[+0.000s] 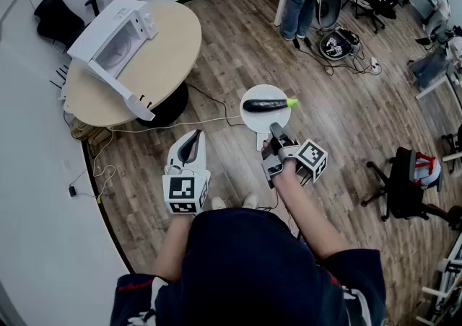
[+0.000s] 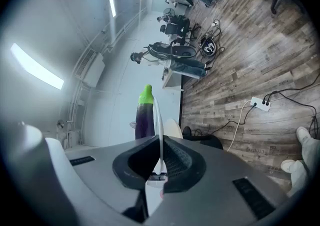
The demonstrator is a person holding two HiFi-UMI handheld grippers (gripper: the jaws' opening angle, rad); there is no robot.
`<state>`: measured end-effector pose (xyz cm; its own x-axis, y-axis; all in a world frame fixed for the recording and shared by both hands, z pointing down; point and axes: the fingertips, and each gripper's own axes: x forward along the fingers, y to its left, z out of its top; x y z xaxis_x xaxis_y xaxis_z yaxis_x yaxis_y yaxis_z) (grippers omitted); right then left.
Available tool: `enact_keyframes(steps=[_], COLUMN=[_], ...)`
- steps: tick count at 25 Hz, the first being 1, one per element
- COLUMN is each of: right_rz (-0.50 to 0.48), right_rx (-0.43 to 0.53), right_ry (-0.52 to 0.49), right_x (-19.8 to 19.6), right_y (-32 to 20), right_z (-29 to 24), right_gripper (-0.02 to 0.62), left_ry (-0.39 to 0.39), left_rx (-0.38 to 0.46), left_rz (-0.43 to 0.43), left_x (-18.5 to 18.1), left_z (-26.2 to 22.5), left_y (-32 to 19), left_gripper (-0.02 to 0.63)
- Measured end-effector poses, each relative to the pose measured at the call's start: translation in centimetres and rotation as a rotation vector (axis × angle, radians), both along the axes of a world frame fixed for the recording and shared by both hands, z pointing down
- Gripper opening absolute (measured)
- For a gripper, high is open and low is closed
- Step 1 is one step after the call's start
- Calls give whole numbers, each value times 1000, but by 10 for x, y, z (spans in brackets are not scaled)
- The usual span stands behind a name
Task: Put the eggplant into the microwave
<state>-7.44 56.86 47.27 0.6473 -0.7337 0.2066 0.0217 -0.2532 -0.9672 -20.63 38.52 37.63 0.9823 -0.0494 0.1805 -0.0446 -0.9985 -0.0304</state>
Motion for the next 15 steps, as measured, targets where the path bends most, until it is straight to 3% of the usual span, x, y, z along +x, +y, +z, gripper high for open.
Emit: enact_keyframes(steps=[3,15], right_rz=[6,-21], right_rx=[47,35], right_ry=[-15,-69], right_x=[0,10], right_y=[-1,20], right_z=[3,18], right_gripper=[18,18], left_ry=[0,-28], left_rx=[0,-3], left_rz=[-5,-30], left_x=[-1,10], left_z=[3,10], left_y=[-1,24], left_gripper=[18,18])
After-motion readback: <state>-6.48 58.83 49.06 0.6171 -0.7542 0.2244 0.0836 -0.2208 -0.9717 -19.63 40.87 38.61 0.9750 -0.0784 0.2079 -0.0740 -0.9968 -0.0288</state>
